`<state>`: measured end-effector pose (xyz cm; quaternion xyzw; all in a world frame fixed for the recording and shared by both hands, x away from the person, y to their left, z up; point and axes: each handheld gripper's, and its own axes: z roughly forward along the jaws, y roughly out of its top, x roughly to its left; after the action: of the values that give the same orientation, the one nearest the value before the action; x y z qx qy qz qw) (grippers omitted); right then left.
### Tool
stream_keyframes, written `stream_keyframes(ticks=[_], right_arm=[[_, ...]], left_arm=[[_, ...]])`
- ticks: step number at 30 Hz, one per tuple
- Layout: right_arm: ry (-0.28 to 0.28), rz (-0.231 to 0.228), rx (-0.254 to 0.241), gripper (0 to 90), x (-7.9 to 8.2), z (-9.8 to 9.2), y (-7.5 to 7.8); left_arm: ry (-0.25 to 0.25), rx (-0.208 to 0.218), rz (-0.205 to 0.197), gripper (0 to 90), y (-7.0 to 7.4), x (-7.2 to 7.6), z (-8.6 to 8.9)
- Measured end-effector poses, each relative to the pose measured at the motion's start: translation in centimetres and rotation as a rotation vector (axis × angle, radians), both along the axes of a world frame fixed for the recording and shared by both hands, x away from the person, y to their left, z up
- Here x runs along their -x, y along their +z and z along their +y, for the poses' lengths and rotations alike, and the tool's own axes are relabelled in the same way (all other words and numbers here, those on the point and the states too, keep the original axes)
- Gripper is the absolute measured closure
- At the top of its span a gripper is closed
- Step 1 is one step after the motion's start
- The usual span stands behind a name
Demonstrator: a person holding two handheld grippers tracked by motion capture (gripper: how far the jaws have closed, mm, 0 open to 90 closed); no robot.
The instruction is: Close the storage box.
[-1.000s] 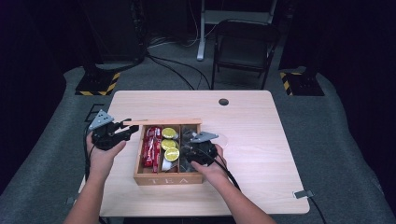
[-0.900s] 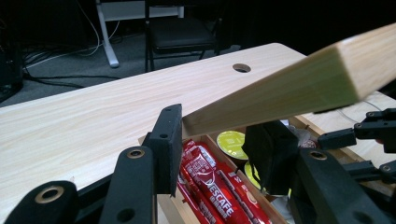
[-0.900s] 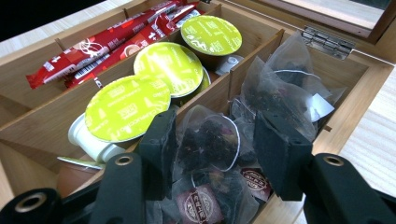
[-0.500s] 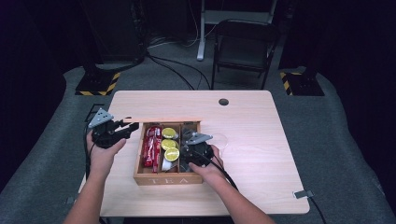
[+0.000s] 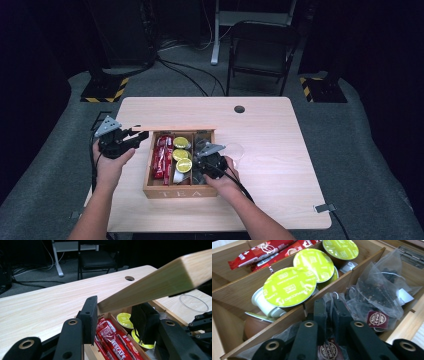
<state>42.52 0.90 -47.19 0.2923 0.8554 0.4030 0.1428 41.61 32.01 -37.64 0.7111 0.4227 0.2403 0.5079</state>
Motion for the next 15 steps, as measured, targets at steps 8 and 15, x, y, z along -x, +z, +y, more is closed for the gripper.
stream_keyframes(ticks=[8,15], right_arm=[[0.009,0.0,-0.019,90.0,0.26,-0.09,0.32],[0.023,-0.017,-0.044,90.0,0.38,-0.57,0.97]], left_arm=[[-0.002,0.0,0.004,57.0,-0.07,0.1,0.01],[0.005,0.0,0.001,57.0,-0.12,0.15,-0.08]])
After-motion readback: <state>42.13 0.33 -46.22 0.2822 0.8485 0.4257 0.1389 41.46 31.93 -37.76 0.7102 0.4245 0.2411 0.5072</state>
